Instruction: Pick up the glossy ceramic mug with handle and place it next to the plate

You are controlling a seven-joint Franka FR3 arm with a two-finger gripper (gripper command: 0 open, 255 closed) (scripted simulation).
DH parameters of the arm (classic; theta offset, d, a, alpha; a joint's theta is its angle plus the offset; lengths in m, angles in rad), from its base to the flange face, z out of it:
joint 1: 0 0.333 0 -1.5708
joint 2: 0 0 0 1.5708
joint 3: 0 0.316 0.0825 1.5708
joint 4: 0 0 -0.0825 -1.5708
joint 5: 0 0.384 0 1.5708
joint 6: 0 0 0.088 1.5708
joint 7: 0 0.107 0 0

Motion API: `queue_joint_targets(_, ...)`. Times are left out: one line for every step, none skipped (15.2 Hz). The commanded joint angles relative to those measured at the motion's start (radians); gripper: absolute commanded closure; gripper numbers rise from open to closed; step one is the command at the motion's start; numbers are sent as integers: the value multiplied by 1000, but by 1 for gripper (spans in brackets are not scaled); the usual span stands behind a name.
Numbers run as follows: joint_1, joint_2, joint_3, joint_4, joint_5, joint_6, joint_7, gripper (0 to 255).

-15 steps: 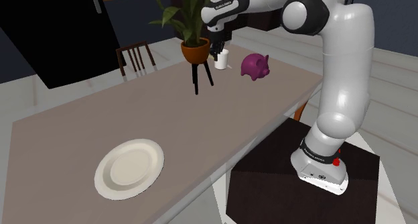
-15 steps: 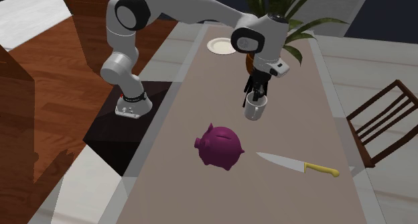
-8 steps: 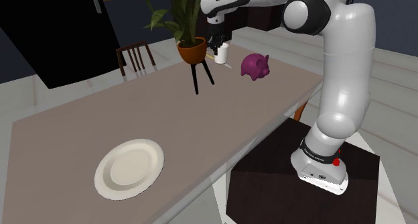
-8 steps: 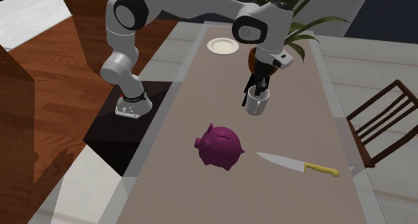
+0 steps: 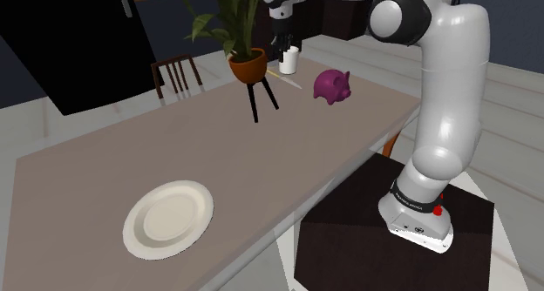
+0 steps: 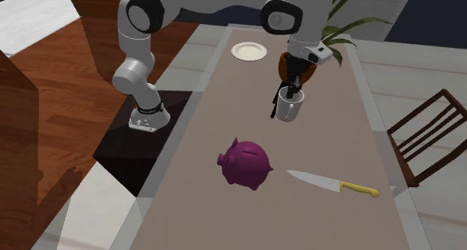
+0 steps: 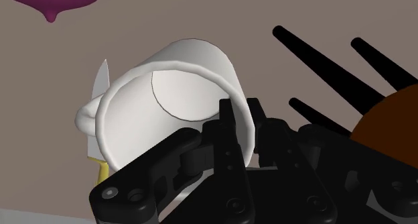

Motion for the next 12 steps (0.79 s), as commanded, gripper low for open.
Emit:
queue_joint_targets(14, -4, 6, 0, -3, -5, 20, 255)
queue_joint_targets(30, -11, 12, -15, -6, 3, 42, 255)
queue_joint_targets(45, -17, 19, -29, -9, 11, 63, 255)
queue_joint_targets(60, -21, 25, -42, -12, 18, 84, 255)
queue_joint_targets(75, -25, 32, -52, -14, 25, 105, 255)
queue_joint_targets(89, -27, 38, -62, -17, 31, 126, 255)
queue_joint_targets(104, -29, 45, -69, -19, 36, 147, 255)
queue_joint_targets(118, -29, 52, -76, -21, 41, 168, 255)
queue_joint_targets(132, -29, 58, -81, -23, 46, 189, 255)
queue_joint_targets(146, -27, 65, -84, -25, 50, 210, 255)
queue_joint_targets(160, -25, 72, -86, -27, 54, 231, 255)
queue_joint_targets(174, -21, 79, -87, -29, 57, 252, 255)
